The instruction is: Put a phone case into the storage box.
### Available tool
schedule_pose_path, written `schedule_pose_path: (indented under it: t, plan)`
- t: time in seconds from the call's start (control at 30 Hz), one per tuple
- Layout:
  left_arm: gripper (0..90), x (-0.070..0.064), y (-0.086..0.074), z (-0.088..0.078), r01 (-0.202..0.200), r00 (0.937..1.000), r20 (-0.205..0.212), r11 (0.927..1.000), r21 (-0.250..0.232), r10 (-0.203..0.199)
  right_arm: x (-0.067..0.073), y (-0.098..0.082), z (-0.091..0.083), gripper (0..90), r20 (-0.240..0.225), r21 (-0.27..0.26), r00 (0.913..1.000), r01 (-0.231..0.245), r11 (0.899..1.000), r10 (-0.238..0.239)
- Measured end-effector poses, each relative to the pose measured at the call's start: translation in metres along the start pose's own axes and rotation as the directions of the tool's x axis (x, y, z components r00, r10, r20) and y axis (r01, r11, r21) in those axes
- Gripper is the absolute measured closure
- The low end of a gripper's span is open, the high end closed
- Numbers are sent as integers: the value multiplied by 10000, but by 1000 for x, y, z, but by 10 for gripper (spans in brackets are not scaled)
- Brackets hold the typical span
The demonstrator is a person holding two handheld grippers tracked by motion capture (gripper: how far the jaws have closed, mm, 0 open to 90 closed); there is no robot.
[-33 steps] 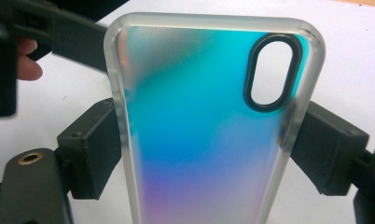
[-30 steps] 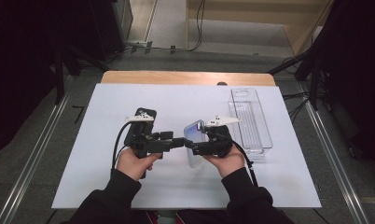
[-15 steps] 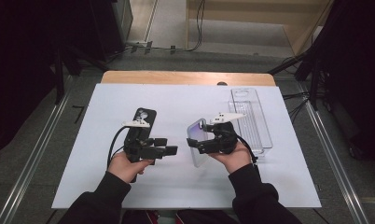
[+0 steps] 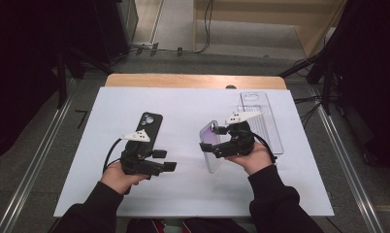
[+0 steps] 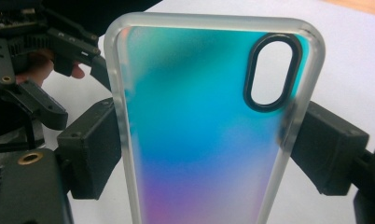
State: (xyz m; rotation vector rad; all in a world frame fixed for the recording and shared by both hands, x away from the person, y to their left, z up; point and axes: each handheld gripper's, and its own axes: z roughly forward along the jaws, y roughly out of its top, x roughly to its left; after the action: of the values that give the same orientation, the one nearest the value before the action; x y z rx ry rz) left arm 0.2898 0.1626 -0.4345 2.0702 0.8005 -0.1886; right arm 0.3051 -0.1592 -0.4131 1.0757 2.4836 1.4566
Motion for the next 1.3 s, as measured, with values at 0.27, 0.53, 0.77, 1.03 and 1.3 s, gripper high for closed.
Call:
schedule_pose_path:
  t: [0.27,0.53,0.77,1.03,1.3]
  plan:
    - [289,9,-19,-1,-11,10000,4,9994,354,11,-10,4,-17,149,-48,8,9999,-132,9999,132]
    - [290,12,-30,-9,63,9997,-219,9996,271,-57,-16,9,-32,149,-20,-9,10000,-75,10000,75]
    - [290,12,-36,-16,189,9991,-392,9996,220,-180,-24,15,-46,149,70,-251,10000,-45,9997,47]
    - [290,13,-41,-21,322,9980,-552,9994,138,-314,-41,19,-70,149,574,-677,9979,-258,9974,297]
    - [290,14,-44,-24,421,9967,-699,9991,110,-413,-56,17,-85,149,1535,-1126,9859,-501,9924,672]
